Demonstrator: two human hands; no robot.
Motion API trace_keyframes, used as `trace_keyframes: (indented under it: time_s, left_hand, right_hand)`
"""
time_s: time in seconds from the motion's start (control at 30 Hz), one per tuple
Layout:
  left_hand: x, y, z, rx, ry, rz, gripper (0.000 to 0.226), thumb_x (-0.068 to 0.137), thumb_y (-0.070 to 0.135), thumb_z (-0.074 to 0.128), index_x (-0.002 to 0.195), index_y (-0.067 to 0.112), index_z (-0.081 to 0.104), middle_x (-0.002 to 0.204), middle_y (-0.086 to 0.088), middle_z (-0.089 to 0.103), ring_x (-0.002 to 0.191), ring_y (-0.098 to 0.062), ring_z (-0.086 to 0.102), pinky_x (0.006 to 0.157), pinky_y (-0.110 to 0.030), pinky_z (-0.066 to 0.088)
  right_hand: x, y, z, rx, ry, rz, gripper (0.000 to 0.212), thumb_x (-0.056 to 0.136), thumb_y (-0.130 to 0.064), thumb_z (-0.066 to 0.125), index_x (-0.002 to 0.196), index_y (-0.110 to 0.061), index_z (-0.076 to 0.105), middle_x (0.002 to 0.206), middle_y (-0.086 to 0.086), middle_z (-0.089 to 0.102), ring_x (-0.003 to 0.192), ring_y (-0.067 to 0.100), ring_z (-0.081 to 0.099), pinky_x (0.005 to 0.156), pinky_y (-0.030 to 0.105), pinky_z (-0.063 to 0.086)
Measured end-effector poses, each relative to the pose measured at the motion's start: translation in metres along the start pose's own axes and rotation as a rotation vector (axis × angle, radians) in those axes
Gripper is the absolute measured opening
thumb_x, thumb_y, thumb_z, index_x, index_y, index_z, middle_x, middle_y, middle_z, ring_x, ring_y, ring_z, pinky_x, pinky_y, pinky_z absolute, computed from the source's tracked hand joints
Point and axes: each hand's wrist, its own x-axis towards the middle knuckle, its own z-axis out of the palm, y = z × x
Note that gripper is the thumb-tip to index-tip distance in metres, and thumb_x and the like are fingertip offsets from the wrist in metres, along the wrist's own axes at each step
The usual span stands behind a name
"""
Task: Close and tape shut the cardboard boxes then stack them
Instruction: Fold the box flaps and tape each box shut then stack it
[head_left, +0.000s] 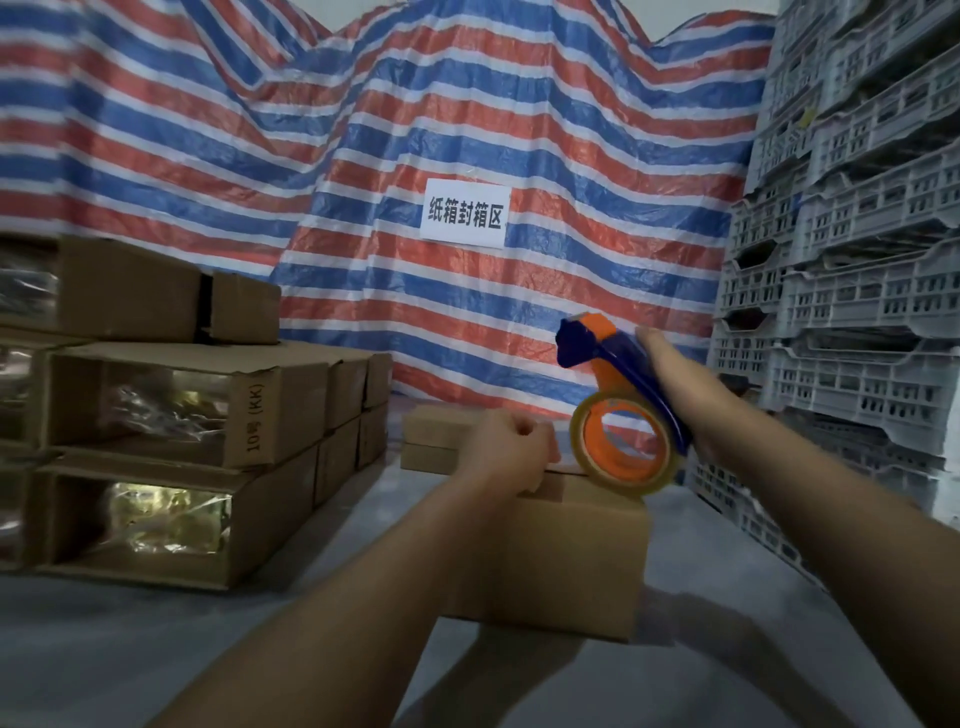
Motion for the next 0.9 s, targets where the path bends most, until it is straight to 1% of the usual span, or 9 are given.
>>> trace_keyframes:
  time_s: [0.1,0.2,0.33,0.4,0.53,0.63,0.73,0.83,0.9]
  left_hand:
    - [0.001,-0.001,-0.002,-0.077,0.022,-0.011,0.026,0.099,0.026,0.050,0.078,0.018,0.063,0.084,-0.004,0.070,0.077,-0.015,0.067,0.066,-0.027,0.053]
    - [0.002,0.001,-0.009,-0.236,0.074,-0.065,0.025,0.100,0.025,0.046,0.083,0.018,0.062,0.068,0.006,0.071,0.066,-0.004,0.065,0.061,-0.025,0.050]
    - [0.009,0.002,-0.019,-0.487,0.131,-0.192,0.024,0.100,0.022,0.049,0.087,0.012,0.066,0.070,0.004,0.074,0.078,-0.009,0.071,0.092,-0.040,0.053]
    - [0.011,0.003,-0.024,-0.587,0.122,-0.232,0.017,0.099,0.022,0.054,0.098,0.009,0.066,0.089,-0.004,0.075,0.089,-0.016,0.071,0.093,-0.040,0.055]
    - [0.011,0.005,-0.034,-0.778,0.066,-0.296,0.024,0.096,0.014,0.061,0.119,0.008,0.059,0.103,-0.007,0.068,0.085,-0.016,0.067,0.066,-0.027,0.058]
    - [0.014,0.005,-0.037,-0.786,0.066,-0.288,0.022,0.101,0.018,0.053,0.117,0.005,0.060,0.084,-0.005,0.059,0.062,-0.012,0.058,0.056,-0.025,0.053]
    - [0.016,0.005,-0.039,-0.765,0.139,-0.337,0.015,0.103,0.015,0.044,0.096,0.007,0.054,0.064,-0.004,0.049,0.040,-0.010,0.051,0.049,-0.027,0.054]
    - [0.017,0.005,-0.038,-0.706,0.118,-0.338,0.039,0.104,0.039,0.042,0.084,0.008,0.052,0.057,-0.003,0.047,0.050,-0.013,0.052,0.055,-0.032,0.058]
    - [0.016,0.006,-0.037,-0.653,0.041,-0.355,0.064,0.099,0.061,0.032,0.083,0.005,0.058,0.060,-0.006,0.061,0.059,-0.018,0.062,0.059,-0.033,0.059]
  right_hand:
    - [0.002,-0.007,0.013,-0.024,-0.095,-0.028,0.060,0.097,-0.064,0.039,0.068,-0.020,0.067,0.053,0.002,0.065,0.058,0.022,0.063,0.080,0.042,0.052]
    - [-0.001,-0.014,0.014,-0.131,-0.164,-0.063,0.055,0.101,-0.058,0.039,0.075,-0.019,0.067,0.052,0.000,0.066,0.044,0.012,0.062,0.066,0.033,0.046]
    - [-0.008,-0.018,0.013,-0.180,-0.261,-0.079,0.055,0.103,-0.056,0.036,0.079,-0.016,0.064,0.051,0.000,0.063,0.041,0.010,0.058,0.057,0.030,0.049]
    - [-0.011,-0.021,0.012,-0.183,-0.286,-0.077,0.055,0.104,-0.055,0.035,0.081,-0.015,0.064,0.051,-0.001,0.063,0.042,0.009,0.059,0.048,0.023,0.051]
    - [-0.014,-0.025,0.012,-0.229,-0.287,-0.084,0.051,0.105,-0.052,0.037,0.087,-0.014,0.065,0.053,-0.002,0.066,0.043,0.007,0.062,0.043,0.018,0.049]
    - [-0.016,-0.026,0.013,-0.266,-0.291,-0.090,0.049,0.105,-0.053,0.038,0.092,-0.014,0.065,0.055,-0.002,0.068,0.044,0.006,0.064,0.044,0.020,0.050]
    - [-0.014,-0.027,0.014,-0.292,-0.306,-0.102,0.051,0.105,-0.054,0.035,0.092,-0.015,0.065,0.056,-0.003,0.069,0.044,0.005,0.063,0.056,0.026,0.050]
    - [-0.010,-0.027,0.016,-0.299,-0.316,-0.101,0.053,0.105,-0.054,0.034,0.093,-0.015,0.066,0.056,-0.002,0.069,0.044,0.006,0.063,0.061,0.029,0.047]
    - [-0.008,-0.025,0.016,-0.302,-0.312,-0.111,0.052,0.105,-0.054,0.034,0.091,-0.015,0.065,0.056,-0.003,0.068,0.044,0.005,0.062,0.061,0.029,0.047]
